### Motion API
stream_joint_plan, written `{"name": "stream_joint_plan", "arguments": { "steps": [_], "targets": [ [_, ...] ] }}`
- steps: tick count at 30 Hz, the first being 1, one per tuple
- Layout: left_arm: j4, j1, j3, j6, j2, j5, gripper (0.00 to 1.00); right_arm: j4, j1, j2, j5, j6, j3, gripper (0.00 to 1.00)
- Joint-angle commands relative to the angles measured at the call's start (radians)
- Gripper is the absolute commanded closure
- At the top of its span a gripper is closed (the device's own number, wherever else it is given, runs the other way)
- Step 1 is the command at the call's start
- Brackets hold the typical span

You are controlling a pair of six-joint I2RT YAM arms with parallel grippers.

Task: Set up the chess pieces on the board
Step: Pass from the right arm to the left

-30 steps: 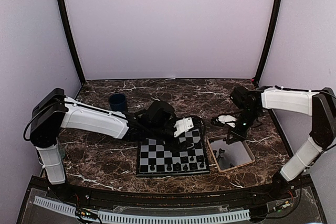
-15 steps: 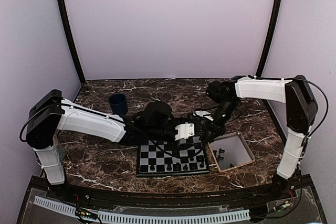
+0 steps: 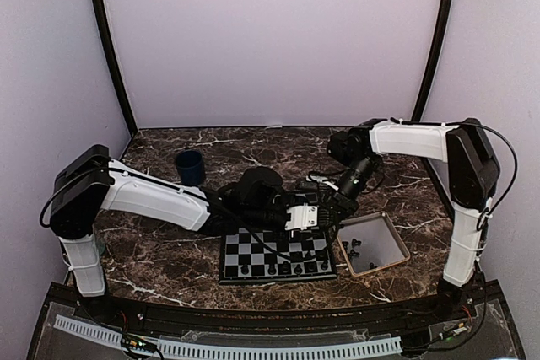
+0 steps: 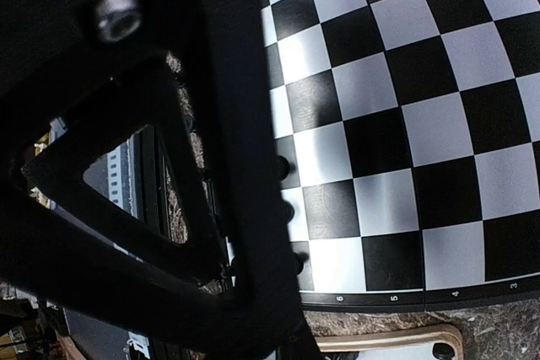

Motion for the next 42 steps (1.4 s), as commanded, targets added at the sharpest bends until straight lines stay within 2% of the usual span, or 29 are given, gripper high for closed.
{"name": "stream_joint_plan", "arguments": {
  "steps": [1, 11, 30, 35, 40, 42],
  "targets": [
    [0.002, -0.005, 0.037, 0.007, 0.023, -0.037, 0.47, -0.029, 0.014, 0.016, -0.034, -0.006, 0.022, 0.91],
    [0.007, -0.006, 0.045, 0.002, 0.053, -0.056, 0.54, -0.027, 0.021, 0.017, -0.039, 0.002, 0.008, 0.91],
    [-0.021, -0.007, 0.07, -0.038, 0.078, -0.073, 0.79, -0.027, 0.022, 0.01, -0.04, 0.015, 0.018, 0.91],
    [-0.027, -0.007, 0.071, -0.089, 0.078, -0.09, 0.8, -0.02, 0.019, -0.021, -0.021, 0.027, 0.016, 0.86],
    [-0.007, -0.007, 0.055, -0.127, 0.075, -0.092, 0.81, -0.017, 0.019, -0.031, -0.016, 0.034, 0.01, 0.85],
    [0.008, -0.005, 0.047, -0.145, 0.073, -0.1, 0.81, -0.026, 0.019, -0.032, -0.017, 0.031, 0.015, 0.81]
  ]
}}
